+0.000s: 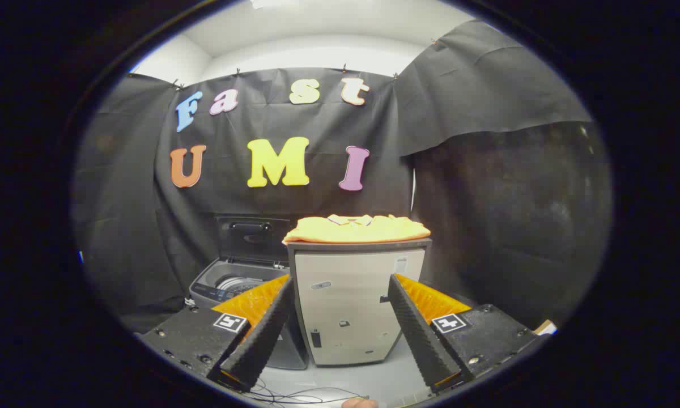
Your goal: Put the clothes into the washing machine and then close the washing machine lid.
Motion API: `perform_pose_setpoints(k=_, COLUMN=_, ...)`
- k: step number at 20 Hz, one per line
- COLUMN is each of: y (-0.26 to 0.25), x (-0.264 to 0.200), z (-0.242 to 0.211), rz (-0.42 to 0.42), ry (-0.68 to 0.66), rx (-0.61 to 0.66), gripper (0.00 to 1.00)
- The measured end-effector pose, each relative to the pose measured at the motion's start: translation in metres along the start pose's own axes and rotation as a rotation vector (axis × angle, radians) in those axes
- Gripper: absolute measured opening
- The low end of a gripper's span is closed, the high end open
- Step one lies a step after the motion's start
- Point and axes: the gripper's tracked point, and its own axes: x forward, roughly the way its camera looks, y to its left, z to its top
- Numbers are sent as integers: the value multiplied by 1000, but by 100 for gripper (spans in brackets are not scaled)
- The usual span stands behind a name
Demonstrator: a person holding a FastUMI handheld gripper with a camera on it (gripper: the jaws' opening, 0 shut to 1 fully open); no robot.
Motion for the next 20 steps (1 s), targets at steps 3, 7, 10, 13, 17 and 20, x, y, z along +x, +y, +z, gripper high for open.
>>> perform_pose_setpoints(k=3, y=-1, x=-2, z=0, rz=1, ry=-2, rx=0, gripper=100)
perform_pose_setpoints(k=7, y=-1, x=-6, z=-2, rz=1, ry=1, rx=-3, gripper=100)
perform_pose_setpoints(k=10, y=-2, x=-7, z=-5, rz=-3, ry=7, rx=4, gripper=100)
perform_pose_setpoints(k=13, y=-4, x=-9, z=-7, rz=-7, ry=12, rx=9, gripper=100)
perform_pose_setpoints(k=17, y=-2, x=-9, z=-8, rz=-5, ry=16, rx=10, gripper=100)
perform_pose_setpoints(k=20, y=-2, x=-9, z=-9, rz=-4, ry=18, rx=9, gripper=100)
